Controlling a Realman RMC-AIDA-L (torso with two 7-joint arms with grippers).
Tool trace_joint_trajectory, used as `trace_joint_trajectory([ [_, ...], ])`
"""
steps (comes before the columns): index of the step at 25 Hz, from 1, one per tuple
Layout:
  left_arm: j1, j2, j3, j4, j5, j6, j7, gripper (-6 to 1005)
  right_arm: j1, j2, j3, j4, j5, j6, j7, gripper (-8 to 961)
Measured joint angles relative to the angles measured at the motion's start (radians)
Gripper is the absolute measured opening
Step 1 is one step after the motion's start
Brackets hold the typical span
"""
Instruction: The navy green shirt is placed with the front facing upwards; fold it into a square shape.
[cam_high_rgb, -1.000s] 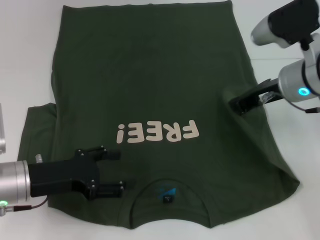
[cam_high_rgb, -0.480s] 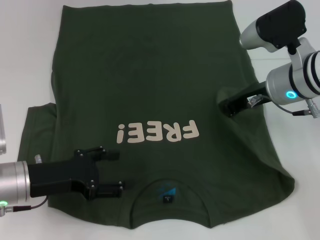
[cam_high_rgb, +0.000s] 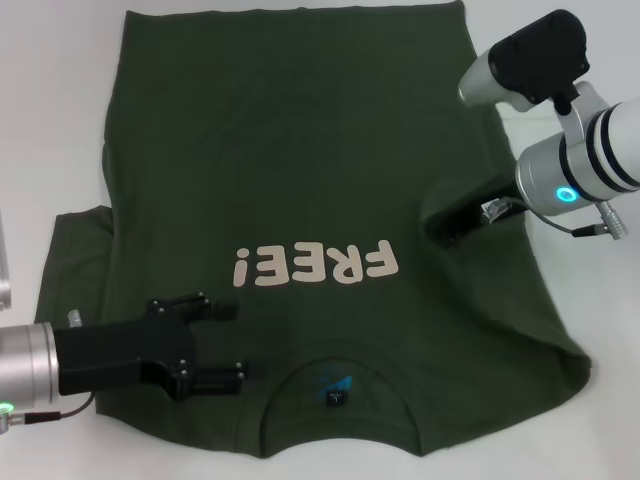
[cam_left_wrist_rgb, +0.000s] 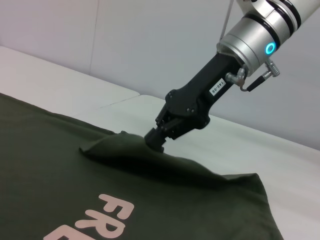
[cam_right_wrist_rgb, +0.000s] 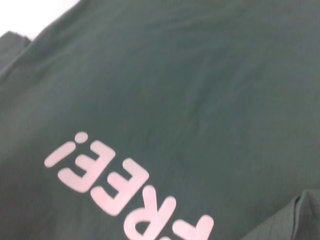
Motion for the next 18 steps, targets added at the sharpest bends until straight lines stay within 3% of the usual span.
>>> trace_joint_trajectory([
  [10, -0.001, 0.0, 0.0, 0.001, 0.0, -0.014, -0.002, 885, -0.019, 0.001, 0.003, -0.032, 0.005, -0.013, -0.036, 247],
  [15, -0.002, 0.0, -0.002, 0.004, -0.003, -0.014, -0.003, 885, -0.142, -0.003, 0.013, -0.184, 0.182, -0.063, -0.191, 359],
  [18, 0.0, 0.0, -0.004, 0.004, -0.006, -0.013, -0.003, 885, -0.234, -0.004, 0.032, -0.265, 0.327, -0.102, -0.35, 487],
])
